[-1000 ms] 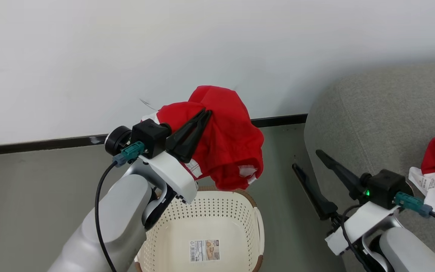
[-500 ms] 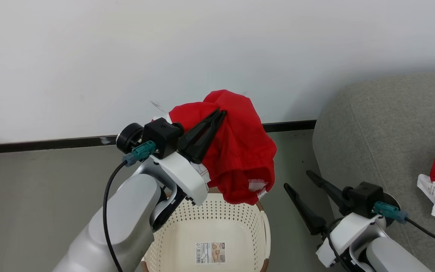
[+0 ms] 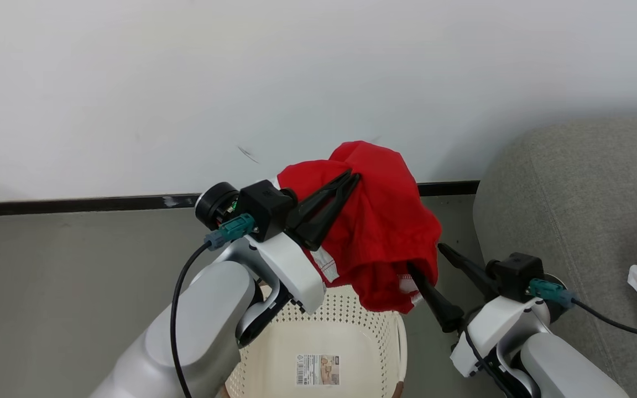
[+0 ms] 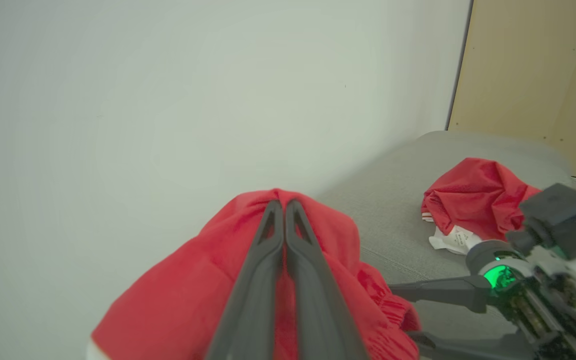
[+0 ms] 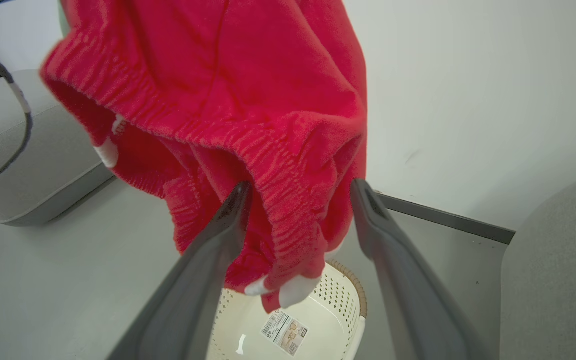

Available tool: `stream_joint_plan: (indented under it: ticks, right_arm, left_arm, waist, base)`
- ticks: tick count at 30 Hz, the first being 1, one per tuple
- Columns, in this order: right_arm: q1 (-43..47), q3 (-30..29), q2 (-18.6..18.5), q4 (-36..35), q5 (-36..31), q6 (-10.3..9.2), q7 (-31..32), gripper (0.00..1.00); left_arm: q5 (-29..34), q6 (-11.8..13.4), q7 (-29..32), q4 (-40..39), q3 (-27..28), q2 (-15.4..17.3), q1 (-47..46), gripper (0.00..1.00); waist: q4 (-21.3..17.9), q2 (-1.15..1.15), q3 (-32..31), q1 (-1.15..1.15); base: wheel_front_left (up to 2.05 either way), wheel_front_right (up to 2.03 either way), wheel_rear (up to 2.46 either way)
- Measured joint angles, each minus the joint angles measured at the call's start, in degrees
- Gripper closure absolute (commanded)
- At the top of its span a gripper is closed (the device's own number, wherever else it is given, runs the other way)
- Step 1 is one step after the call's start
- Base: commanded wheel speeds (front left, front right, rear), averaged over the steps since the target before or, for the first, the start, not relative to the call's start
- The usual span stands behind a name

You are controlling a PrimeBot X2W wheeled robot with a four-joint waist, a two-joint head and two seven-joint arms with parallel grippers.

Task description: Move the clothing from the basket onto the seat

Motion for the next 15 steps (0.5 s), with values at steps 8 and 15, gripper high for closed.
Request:
stream_joint_plan:
  ticks: [8, 15]
  right_arm:
    - [-2.63, 0.88, 0.87, 4.79, 2.64, -0.01, -0.01, 0.0]
    - [-6.94, 4.41, 2.43, 7.35, 4.23, 0.0, 0.0, 0.49]
  left_arm:
    - [-0.44, 0.0, 0.59, -2.2, -2.01, -0.43, 0.4, 1.0]
    - [-1.11, 0.0, 1.58, -2.88, -3.14, -0.53, 1.24, 1.0]
  waist:
    - [1.49, 0.0, -0.37, 0.0]
    - [2.64, 0.0, -0.57, 0.0]
  base:
    - [0.0, 0.0, 0.0]
    - [0.0, 0.0, 0.0]
